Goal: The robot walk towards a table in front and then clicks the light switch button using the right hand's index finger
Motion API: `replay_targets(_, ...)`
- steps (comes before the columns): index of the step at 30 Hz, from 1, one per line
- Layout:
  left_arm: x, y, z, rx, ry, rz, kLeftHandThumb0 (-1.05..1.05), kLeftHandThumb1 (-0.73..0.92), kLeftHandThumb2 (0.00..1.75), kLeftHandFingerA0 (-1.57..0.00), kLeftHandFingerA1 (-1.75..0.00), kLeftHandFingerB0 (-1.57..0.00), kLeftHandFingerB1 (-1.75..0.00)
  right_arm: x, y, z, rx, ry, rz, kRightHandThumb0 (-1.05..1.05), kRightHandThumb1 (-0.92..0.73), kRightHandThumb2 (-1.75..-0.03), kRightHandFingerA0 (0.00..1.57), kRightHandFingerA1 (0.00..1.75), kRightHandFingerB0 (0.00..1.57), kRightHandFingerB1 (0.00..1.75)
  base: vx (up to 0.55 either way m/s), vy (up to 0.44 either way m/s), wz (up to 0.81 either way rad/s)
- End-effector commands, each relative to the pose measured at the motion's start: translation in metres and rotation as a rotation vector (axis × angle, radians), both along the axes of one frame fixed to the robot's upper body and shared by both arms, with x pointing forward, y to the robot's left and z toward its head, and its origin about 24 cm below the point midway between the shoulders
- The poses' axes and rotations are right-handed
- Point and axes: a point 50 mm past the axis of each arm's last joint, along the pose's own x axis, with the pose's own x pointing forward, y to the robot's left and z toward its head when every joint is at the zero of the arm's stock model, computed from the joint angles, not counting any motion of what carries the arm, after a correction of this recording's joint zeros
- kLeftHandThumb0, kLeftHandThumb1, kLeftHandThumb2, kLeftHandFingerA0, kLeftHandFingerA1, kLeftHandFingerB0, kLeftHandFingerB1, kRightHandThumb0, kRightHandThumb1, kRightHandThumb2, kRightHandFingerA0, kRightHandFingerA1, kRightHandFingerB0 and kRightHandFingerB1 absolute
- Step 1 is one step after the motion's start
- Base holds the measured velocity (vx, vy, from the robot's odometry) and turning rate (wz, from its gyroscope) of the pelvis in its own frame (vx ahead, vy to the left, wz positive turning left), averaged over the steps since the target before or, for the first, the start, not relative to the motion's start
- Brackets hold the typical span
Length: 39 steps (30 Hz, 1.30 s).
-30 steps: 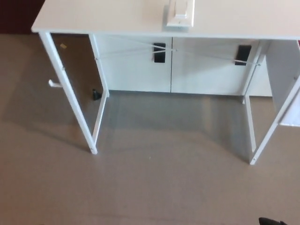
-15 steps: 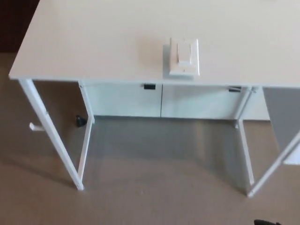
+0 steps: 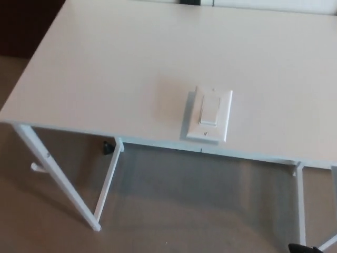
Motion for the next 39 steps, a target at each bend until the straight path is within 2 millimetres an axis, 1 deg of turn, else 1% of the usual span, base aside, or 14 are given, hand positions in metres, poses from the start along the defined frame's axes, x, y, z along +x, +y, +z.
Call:
replay_targets(1,-0.001,0.005,0.002,0.023,-0.006,0.003,-0.17,0.61,0.61,-0.52,-0.49,-0.36,-0.41,-0.003,-0.001,-0.001,-0.012,0.009,0.008,0.02,-0.81,-1.20,0.15,0.54,0.12,0.53,0.09,0.055,-0.08)
replay_targets(4,-0.001,0.005,0.002,0.030,-0.007,-0.013,-0.12,0.66,0.59,-0.55,-0.48,-0.37,-0.39,-0.003,-0.001,-0.002,-0.017,0.011,0.012,0.02,-0.81,-1.20,0.15,0.54,0.12,0.53,0.06,0.062,0.08)
replay_targets(5,-0.001,0.005,0.003,0.028,-0.007,-0.017,-0.13,0.66,0.59,-0.54,-0.48,-0.36,-0.39,-0.002,-0.002,-0.002,-0.020,0.011,0.015,0.04,-0.92,-0.70,0.25,0.43,0.11,0.34,0.09,0.108,-0.10)
replay_targets(12,-0.002,0.004,0.002,0.026,-0.004,-0.013,-0.17,0.61,0.61,-0.52,-0.49,-0.36,-0.41,-0.003,-0.001,-0.001,-0.029,0.005,0.022,0.04,-0.92,-0.69,0.26,0.43,0.12,0.34,0.03,0.051,0.08)
replay_targets(13,-0.002,0.003,0.002,0.024,-0.005,-0.022,-0.12,0.66,0.59,-0.54,-0.47,-0.36,-0.38,-0.002,-0.002,-0.002,-0.027,0.007,0.025,0.03,-0.92,-0.69,0.26,0.44,0.12,0.34,0.00,0.000,0.00)
replay_targets(17,-0.005,0.003,0.003,0.025,-0.004,-0.041,-0.12,0.67,0.59,-0.53,-0.46,-0.36,-0.38,-0.004,-0.001,-0.002,-0.034,0.016,0.029,0.02,-0.92,-0.70,0.26,0.43,0.12,0.34,0.00,0.000,0.00)
replay_targets(18,-0.004,0.003,0.003,0.026,-0.002,-0.040,-0.16,0.61,0.61,-0.53,-0.48,-0.36,-0.41,-0.004,-0.001,-0.002,-0.035,0.015,0.031,0.02,-0.92,-0.69,0.27,0.44,0.13,0.34,0.00,0.000,0.00)
replay_targets(26,-0.004,0.001,0.003,0.022,-0.008,-0.045,-0.12,0.66,0.59,-0.54,-0.46,-0.36,-0.38,-0.004,0.000,-0.002,-0.047,0.007,0.055,0.03,-0.92,-0.70,0.26,0.44,0.12,0.35,0.00,0.000,0.00)
replay_targets(30,-0.004,0.001,0.003,0.033,-0.009,-0.053,-0.18,0.61,0.62,-0.53,-0.49,-0.37,-0.42,-0.003,0.000,-0.002,-0.057,0.016,0.054,0.03,-0.92,-0.70,0.26,0.43,0.12,0.34,0.00,0.000,0.00)
replay_targets(31,-0.004,0.001,0.002,0.027,-0.004,-0.046,-0.14,0.66,0.59,-0.55,-0.47,-0.38,-0.39,-0.003,0.000,-0.002,-0.057,0.012,0.058,0.05,-0.92,-0.70,0.26,0.44,0.12,0.34,0.00,0.000,0.00)
replay_targets(32,-0.004,0.001,0.002,0.025,-0.002,-0.042,-0.18,0.61,0.62,-0.53,-0.49,-0.36,-0.42,-0.003,0.001,-0.001,-0.064,0.008,0.073,0.05,-0.92,-0.70,0.26,0.44,0.12,0.35,0.00,0.000,0.00)
replay_targets(33,-0.004,0.000,0.002,0.029,-0.003,-0.050,-0.12,0.66,0.59,-0.55,-0.47,-0.37,-0.39,-0.003,0.002,0.001,-0.068,0.003,0.092,0.05,-0.92,-0.69,0.27,0.45,0.13,0.35,0.00,0.000,0.00)
replay_targets(36,-0.005,0.000,0.002,0.025,0.003,-0.044,-0.16,0.62,0.61,-0.52,-0.48,-0.36,-0.41,-0.003,0.016,0.011,-0.030,-0.030,0.156,0.04,-0.89,-0.70,0.25,0.45,0.12,0.36,0.00,0.000,0.00)
replay_targets(39,-0.004,0.002,0.004,0.025,-0.008,-0.054,-0.11,0.67,0.59,-0.54,-0.46,-0.36,-0.38,0.000,0.046,0.037,-0.012,-0.126,0.304,0.04,-0.88,-0.69,0.27,0.49,0.14,0.40,0.00,0.000,0.00)
